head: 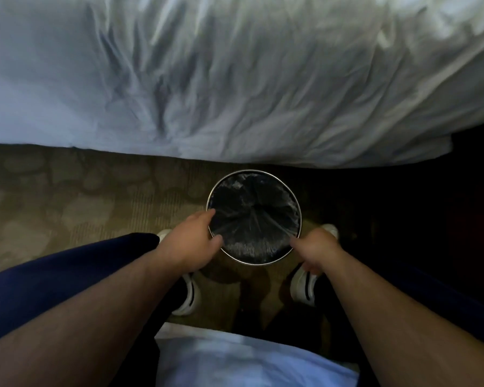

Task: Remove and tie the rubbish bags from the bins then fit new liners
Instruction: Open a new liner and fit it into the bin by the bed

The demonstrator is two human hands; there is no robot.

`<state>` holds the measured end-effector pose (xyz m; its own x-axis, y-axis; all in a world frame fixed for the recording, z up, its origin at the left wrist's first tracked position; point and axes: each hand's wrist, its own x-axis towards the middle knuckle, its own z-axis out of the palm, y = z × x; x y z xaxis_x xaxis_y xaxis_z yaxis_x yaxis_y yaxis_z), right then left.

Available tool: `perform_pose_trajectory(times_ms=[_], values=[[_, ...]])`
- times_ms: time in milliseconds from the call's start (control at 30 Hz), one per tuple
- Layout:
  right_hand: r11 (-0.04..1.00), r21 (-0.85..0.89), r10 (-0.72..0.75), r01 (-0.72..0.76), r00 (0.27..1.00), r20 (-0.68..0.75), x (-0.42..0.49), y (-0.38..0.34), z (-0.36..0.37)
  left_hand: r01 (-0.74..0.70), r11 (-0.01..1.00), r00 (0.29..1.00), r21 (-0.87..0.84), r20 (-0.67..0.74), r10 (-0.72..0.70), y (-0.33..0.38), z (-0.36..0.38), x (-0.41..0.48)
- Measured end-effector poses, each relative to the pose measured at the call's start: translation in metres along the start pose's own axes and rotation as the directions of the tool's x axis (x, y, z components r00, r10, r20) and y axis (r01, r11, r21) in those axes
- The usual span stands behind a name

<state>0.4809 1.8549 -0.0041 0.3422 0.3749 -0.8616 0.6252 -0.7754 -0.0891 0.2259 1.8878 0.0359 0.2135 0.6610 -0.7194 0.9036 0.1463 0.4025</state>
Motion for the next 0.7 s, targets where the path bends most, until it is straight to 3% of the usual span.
perform_pose_trajectory(times_ms=[367,700], values=[[0.957,0.179,-0.224,0.23,0.973,-0.051,-0.137,0.008,-0.029,-0.054,0.998,0.98,-0.008,-0.19,0.052,0.016,-0.043,-0.129],[0.782,0.373,-0.459,0.499,0.867,-0.195,-0.225,0.046,-0.045,-0.133,0.991,0.906,-0.013,-0.406,0.117,0.033,-0.054,-0.243]])
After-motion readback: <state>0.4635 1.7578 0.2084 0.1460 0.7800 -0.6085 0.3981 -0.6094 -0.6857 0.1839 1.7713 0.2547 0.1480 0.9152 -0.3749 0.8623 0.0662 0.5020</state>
